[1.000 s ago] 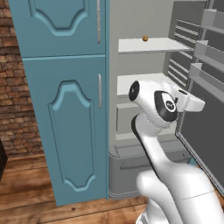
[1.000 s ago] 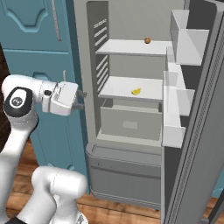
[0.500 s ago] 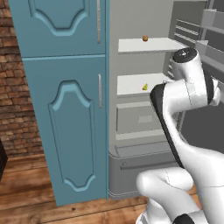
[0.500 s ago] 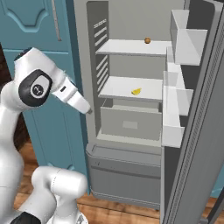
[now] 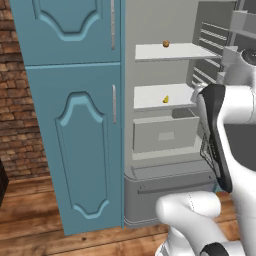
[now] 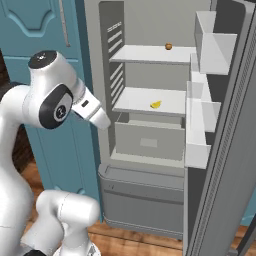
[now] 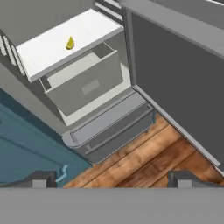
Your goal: Take the lemon wedge from the fridge and place it on the plate with fish on the dining counter.
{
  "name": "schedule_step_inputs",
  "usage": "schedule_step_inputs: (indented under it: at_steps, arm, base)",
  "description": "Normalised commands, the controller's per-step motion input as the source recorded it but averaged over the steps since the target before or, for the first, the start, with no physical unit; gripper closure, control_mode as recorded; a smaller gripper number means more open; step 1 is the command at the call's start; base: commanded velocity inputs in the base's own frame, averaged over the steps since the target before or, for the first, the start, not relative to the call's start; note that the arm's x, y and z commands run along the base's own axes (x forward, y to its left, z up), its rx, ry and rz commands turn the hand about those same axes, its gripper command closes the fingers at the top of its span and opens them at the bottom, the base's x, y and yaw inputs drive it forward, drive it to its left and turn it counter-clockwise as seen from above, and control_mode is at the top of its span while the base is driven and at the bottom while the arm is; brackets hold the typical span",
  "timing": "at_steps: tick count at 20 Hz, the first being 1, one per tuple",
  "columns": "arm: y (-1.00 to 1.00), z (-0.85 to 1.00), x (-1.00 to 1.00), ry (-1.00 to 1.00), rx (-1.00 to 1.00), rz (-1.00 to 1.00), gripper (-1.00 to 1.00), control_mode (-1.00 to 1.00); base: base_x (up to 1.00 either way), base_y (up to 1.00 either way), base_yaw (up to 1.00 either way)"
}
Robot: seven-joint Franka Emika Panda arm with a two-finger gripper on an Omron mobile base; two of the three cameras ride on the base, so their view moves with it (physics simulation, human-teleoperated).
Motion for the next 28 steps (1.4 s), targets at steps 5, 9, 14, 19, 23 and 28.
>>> schedule_step_inputs:
  at_steps: [5, 9, 14, 19, 23, 28]
  arm:
    - [0.00, -0.07, -0.01, -0.28, -0.01, 0.03, -1.00, -1.00]
    - [0.00, -0.12, 0.00, -0.11, 0.00, 0.01, -1.00, -1.00]
    - [0.00, -0.20, 0.00, -0.04, -0.01, 0.01, -1.00, -1.00]
    - [-0.04, -0.08, 0.00, 0.00, 0.00, 0.00, -1.00, -1.00]
    - [-0.21, -0.01, 0.05, 0.00, 0.00, 0.00, -1.00, -1.00]
    - [-0.32, 0.00, 0.14, 0.00, 0.00, 0.00, -1.00, -1.00]
  base:
    - [0.00, 0.00, 0.00]
    - [0.00, 0.00, 0.00]
    - [0.00, 0.00, 0.00]
    - [0.00, 0.00, 0.00]
    - [0.00, 0.00, 0.00]
    - [0.00, 0.00, 0.00]
